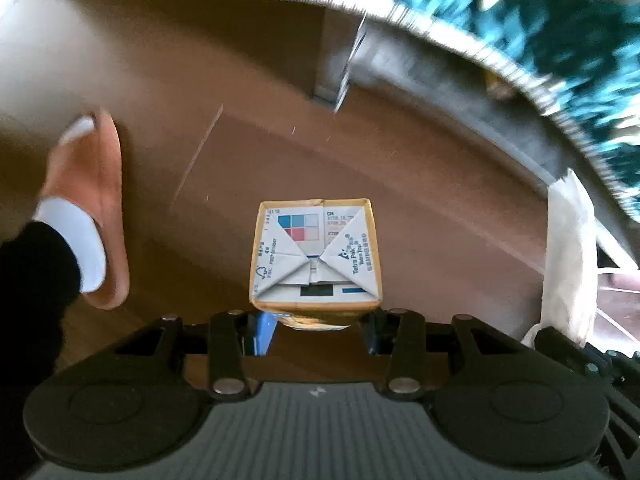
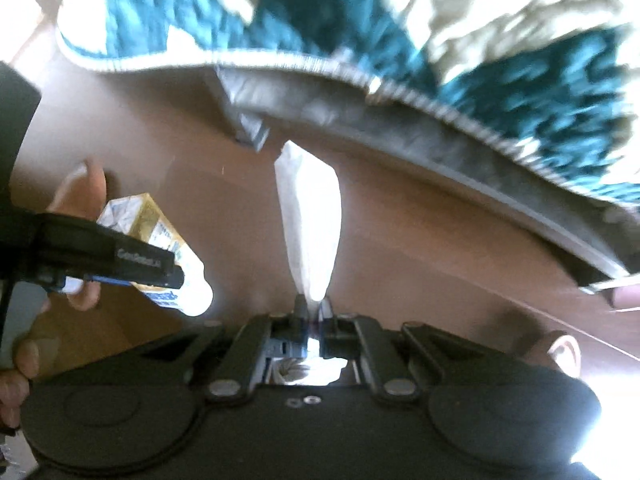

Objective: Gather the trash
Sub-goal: 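Lift the juice carton and white tissue up over the teal wastebasket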

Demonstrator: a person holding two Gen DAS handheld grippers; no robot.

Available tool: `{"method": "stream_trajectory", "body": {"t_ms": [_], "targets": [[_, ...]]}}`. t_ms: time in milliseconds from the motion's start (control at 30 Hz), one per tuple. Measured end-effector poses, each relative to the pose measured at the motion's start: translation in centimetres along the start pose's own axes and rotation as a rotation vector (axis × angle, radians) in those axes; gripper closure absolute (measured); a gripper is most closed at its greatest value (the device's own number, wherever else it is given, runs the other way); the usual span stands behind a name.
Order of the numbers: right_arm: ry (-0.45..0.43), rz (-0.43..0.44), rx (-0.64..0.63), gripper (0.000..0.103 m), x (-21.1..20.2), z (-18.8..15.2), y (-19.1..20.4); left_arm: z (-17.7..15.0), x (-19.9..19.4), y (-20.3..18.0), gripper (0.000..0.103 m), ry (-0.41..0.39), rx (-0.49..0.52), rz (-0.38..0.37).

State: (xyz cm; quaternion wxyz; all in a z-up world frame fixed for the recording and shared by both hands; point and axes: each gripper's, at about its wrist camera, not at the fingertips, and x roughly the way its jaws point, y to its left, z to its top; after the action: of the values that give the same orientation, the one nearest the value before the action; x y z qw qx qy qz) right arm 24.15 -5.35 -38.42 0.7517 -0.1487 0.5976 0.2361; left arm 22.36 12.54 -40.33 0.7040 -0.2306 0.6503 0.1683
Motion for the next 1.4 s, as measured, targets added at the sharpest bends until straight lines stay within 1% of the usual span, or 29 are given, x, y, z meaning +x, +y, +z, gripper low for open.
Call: {"method": "stream_trajectory", "body": {"t_ms": [100, 200, 300, 367, 500, 600, 767, 933, 1133, 1267, 1400], "targets": [[-0.053, -0.003, 0.037, 0.100, -4.0, 0.6, 0.0, -0.6, -4.7, -0.5, 0.061, -0.075, 0.039, -0.052], [-0.126, -0.004, 0.053, 0.100, -8.2, 0.2, -0.4, -1.2, -9.5, -1.0, 0.061, -0.157, 0.061, -0.093], [-0.208, 0.000, 0.075, 0.100, -12.9, -0.4, -0.1, -2.1, -14.0, -1.6, 0.061, -0.257, 0.093, -0.122], [-0.262, -0.001, 0.078, 0.100, -15.3, -0.7, 0.2, -3.0, -17.2, -1.8, 0.061, -0.316, 0.099, -0.148], [-0.368, -0.007, 0.068, 0.100, -20.8, -1.3, 1.1, -4.5, -22.7, -2.6, 0.061, -0.419, 0.113, -0.185], [-0.434, -0.016, 0.047, 0.100, -24.3, -1.8, 1.7, -5.7, -26.5, -3.0, 0.061, -0.504, 0.140, -0.202], [-0.557, -0.030, -0.005, 0.100, -30.6, -2.7, 2.7, -7.3, -32.2, -3.8, 0.061, -0.621, 0.175, -0.239], [-0.661, -0.053, -0.039, 0.100, -35.6, -2.6, 3.2, -8.1, -36.8, -4.9, 0.061, -0.704, 0.213, -0.271], [-0.745, -0.065, -0.066, 0.100, -40.2, -0.7, 3.1, -7.8, -42.1, -6.8, 0.061, -0.794, 0.260, -0.300], [-0.797, -0.074, -0.065, 0.100, -43.1, 1.4, 2.1, -6.5, -45.3, -8.0, 0.061, -0.840, 0.285, -0.314], [-0.844, -0.085, -0.069, 0.100, -45.8, 3.9, 1.3, -4.2, -48.5, -9.2, 0.061, -0.893, 0.313, -0.318]]}}
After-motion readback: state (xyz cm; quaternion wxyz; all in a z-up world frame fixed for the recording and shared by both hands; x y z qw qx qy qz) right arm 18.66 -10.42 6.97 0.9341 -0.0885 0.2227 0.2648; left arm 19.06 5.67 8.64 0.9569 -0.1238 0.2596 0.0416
